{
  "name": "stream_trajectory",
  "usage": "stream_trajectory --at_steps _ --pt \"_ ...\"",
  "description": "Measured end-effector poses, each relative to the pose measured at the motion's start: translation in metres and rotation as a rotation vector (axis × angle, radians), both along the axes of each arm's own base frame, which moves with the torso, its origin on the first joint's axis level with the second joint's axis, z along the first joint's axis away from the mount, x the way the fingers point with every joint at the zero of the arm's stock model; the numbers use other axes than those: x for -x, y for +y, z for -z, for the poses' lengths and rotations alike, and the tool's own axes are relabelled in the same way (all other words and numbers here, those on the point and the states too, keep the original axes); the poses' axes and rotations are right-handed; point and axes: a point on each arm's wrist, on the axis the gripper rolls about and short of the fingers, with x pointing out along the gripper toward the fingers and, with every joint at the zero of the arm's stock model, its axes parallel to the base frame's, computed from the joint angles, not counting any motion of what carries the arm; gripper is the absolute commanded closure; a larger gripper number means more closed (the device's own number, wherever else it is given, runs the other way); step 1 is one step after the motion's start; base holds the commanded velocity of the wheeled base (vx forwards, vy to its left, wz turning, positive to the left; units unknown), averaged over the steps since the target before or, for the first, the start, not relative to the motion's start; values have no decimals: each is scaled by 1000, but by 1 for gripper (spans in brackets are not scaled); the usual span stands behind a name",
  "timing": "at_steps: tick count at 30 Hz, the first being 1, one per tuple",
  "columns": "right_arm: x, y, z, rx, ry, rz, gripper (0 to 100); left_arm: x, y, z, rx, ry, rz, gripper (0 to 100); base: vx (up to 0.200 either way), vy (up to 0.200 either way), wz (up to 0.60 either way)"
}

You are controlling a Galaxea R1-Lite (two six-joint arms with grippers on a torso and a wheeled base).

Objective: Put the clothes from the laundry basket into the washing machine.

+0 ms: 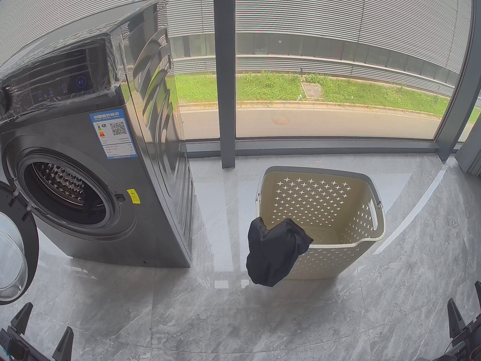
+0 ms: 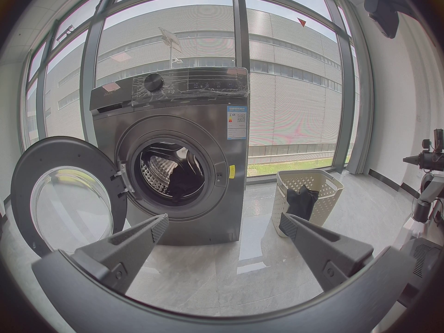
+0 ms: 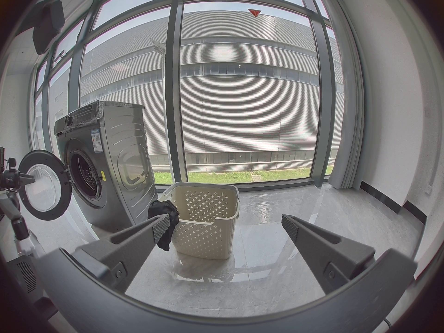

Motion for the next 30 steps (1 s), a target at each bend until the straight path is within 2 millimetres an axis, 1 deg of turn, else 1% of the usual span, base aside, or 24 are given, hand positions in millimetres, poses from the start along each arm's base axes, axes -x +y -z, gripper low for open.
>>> stream_trajectory --at_steps 2,3,6,7,10,13,17,23,27,30 --pt "0 0 -2 -2 -14 -4 0 0 0 0 0 0 0 0 0 0 0" --pt "1 0 -6 -3 -32 -6 0 0 0 0 0 0 0 0 0 0 0" --pt "8 0 -25 -6 -100 -31 0 0 0 0 0 0 1 0 0 0 0" --pt "11 1 -37 -6 -131 -62 0 0 0 0 -1 0 1 0 0 0 0" --pt "15 2 -55 -6 -144 -147 0 0 0 0 0 -1 1 0 200 0 0" --pt "9 3 -70 -20 -108 -226 0 0 0 0 0 0 1 0 200 0 0" --pt "-11 5 -85 -60 -23 -333 0 0 0 0 0 0 1 0 0 0 0" --pt "-57 11 -101 -101 107 -454 0 0 0 0 1 0 1 0 0 0 0" --pt "-93 20 -104 -118 200 -520 0 0 0 0 3 0 0 0 0 0 0" --pt "-121 29 -102 -126 272 -559 0 0 0 0 4 0 0 0 0 0 0"
